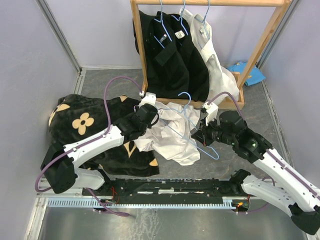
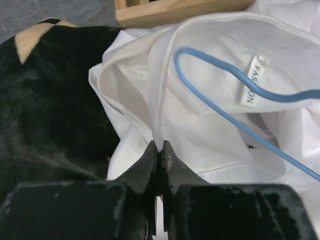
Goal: Place the shirt on the hanger
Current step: Hang the shirt on the hanger.
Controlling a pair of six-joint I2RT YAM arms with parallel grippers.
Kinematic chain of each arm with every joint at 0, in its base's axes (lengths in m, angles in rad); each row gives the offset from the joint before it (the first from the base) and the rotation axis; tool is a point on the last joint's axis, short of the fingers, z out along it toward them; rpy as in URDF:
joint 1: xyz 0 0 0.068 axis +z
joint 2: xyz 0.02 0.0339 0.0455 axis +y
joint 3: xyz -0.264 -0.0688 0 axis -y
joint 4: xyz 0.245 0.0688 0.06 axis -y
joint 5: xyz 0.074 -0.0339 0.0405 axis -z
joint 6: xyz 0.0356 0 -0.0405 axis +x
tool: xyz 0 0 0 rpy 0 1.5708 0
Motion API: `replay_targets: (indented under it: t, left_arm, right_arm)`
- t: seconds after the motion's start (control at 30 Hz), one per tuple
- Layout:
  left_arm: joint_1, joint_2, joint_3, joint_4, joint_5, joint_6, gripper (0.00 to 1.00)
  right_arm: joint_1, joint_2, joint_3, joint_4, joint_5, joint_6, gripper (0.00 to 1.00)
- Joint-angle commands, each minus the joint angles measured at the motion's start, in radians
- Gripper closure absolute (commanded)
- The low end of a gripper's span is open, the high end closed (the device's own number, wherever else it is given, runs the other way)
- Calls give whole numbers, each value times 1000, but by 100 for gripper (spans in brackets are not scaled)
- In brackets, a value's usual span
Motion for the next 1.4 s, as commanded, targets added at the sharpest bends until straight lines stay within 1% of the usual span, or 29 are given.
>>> replay_targets:
  t: [0.0, 0.07, 0.13, 0.23, 0.3, 0.37, 0.5, 0.6, 0.7, 0.8, 0.97, 1.1, 1.23, 1.37]
  left_arm:
    - [3, -76, 60, -60, 105, 78, 97]
    - [2, -102, 67, -84, 144, 97, 97]
    - [3, -130, 72, -106, 169, 119, 97]
    - [2, -154, 94, -142, 192, 142, 97]
    - [-2, -153, 126, -180, 202, 154, 97]
    - [-26, -141, 174, -237, 176, 164, 97]
    - [-108, -96, 263, -335, 97, 187, 97]
    - [-143, -84, 311, -363, 101, 183, 97]
    - [-176, -83, 375, -394, 120, 179, 97]
    - [-223, -71, 493, -465, 121, 179, 97]
    - [-307, -9, 672, -630, 65, 196, 97]
    - [-367, 25, 769, -726, 56, 182, 97]
    - [-402, 30, 839, -782, 65, 155, 97]
    - [-416, 17, 905, -809, 121, 142, 97]
  right_arm:
    - [-1, -63, -33, 157, -83, 4, 96]
    - [-1, -64, -49, 194, -117, -2, 99]
    - [-1, -43, -43, 194, -159, -13, 100]
    - [-1, 5, -9, 165, -232, -41, 100]
    - [-1, 31, 15, 122, -235, -76, 100]
    - [-1, 34, 31, 99, -239, -98, 100]
    - [-1, 8, 46, 88, -256, -129, 100]
    - [0, 0, 69, 44, -264, -162, 100]
    - [0, -4, 98, -38, -258, -197, 100]
    - [-1, -34, 116, -93, -248, -222, 100]
    - [-2, -107, 118, -64, -304, -182, 100]
    - [-1, -153, 128, -24, -314, -146, 100]
    - [-1, -191, 151, -28, -275, -147, 100]
    - [-1, -219, 149, -26, -294, -146, 100]
